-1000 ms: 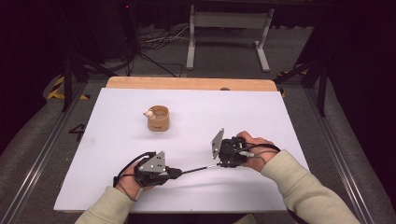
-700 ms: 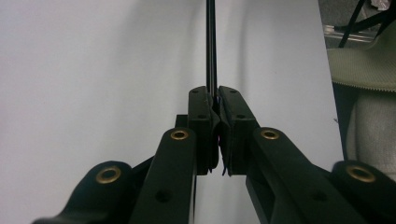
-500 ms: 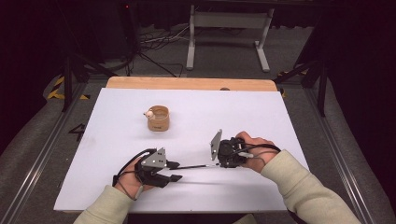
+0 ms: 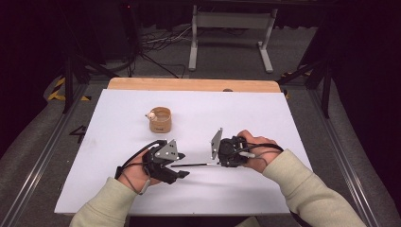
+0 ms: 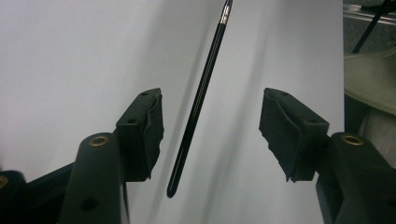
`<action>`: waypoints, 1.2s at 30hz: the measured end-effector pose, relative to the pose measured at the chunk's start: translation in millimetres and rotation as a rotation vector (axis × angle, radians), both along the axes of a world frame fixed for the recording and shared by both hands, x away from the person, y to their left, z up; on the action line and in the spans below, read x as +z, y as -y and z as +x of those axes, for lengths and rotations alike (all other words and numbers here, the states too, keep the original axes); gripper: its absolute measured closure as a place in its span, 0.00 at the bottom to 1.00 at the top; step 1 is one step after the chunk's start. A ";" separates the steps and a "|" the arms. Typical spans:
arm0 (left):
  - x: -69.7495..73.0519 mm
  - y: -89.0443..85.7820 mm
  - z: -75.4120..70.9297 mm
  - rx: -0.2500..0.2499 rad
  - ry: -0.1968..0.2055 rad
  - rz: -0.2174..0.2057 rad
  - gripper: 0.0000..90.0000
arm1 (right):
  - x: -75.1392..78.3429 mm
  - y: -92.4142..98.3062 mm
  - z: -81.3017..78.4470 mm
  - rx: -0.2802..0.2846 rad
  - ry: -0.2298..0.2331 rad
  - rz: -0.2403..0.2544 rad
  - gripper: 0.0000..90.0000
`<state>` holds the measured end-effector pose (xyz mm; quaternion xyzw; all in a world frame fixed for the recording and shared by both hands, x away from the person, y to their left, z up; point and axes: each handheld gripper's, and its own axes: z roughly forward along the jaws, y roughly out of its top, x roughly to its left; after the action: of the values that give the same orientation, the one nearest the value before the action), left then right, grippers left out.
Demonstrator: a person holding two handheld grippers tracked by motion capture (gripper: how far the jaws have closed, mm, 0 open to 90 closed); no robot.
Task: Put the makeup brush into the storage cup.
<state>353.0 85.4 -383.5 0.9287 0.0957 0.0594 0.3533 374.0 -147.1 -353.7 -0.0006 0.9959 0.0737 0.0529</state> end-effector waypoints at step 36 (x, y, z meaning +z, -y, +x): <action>-8.0 53.0 16.9 -0.056 -0.151 0.247 0.75 | -5.8 -12.3 1.0 0.025 -0.026 0.001 1.00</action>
<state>369.8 32.4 -391.5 0.9693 0.0880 -0.0093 0.2295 375.0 -134.8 -359.6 -0.0119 0.9964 0.0749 0.0389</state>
